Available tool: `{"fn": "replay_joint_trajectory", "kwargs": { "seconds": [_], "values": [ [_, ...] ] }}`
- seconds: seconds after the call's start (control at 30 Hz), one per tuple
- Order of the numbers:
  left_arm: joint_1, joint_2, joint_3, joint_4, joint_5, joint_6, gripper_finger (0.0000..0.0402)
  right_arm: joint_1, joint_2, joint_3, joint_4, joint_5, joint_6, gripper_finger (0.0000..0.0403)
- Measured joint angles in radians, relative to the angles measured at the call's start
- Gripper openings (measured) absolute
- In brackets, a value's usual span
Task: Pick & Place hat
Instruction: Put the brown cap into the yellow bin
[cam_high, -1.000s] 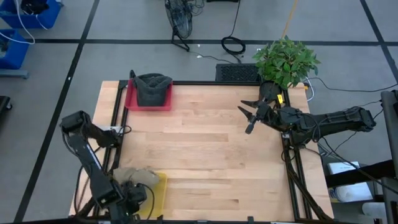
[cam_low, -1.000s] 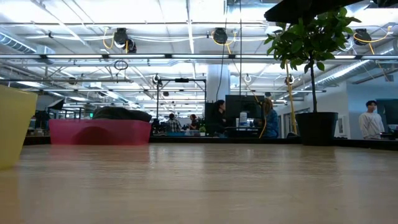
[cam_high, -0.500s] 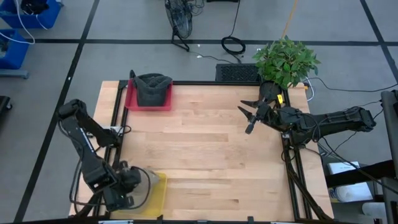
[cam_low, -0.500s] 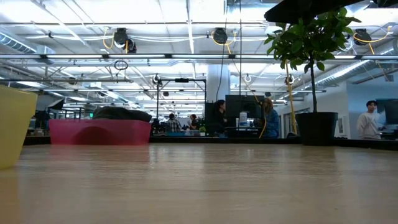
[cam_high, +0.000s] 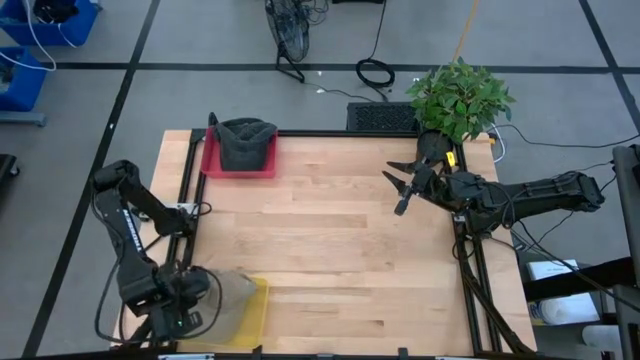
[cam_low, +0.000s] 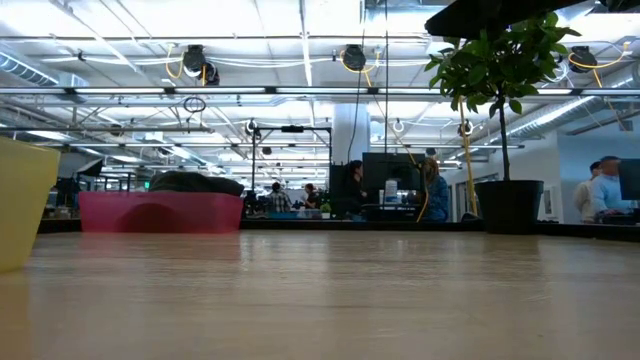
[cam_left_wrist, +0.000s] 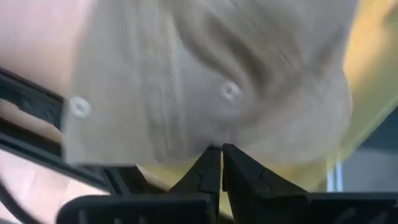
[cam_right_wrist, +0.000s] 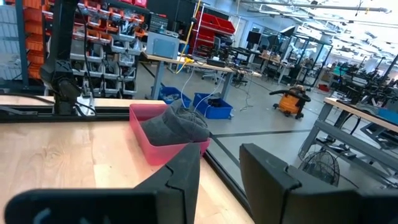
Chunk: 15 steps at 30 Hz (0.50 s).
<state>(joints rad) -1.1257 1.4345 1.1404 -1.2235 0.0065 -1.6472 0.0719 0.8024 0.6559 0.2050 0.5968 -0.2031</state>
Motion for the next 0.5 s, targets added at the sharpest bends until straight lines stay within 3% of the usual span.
{"fn": "replay_joint_trajectory", "kwargs": {
  "seconds": [0.17,0.33,0.5],
  "values": [
    [-0.009,0.0,-0.004,0.01,-0.114,-0.022,0.0026,0.0,0.0,0.0,0.0,0.0,0.0,0.01],
    [0.0,0.0,-0.095,0.134,-0.117,-0.048,0.0026,0.0,0.0,0.0,0.0,0.0,-0.001,0.01],
    [0.001,-0.002,-0.27,0.394,-0.047,-0.069,0.0026,0.0,0.0,0.0,-0.007,0.0,0.0,0.01]
  ]
}}
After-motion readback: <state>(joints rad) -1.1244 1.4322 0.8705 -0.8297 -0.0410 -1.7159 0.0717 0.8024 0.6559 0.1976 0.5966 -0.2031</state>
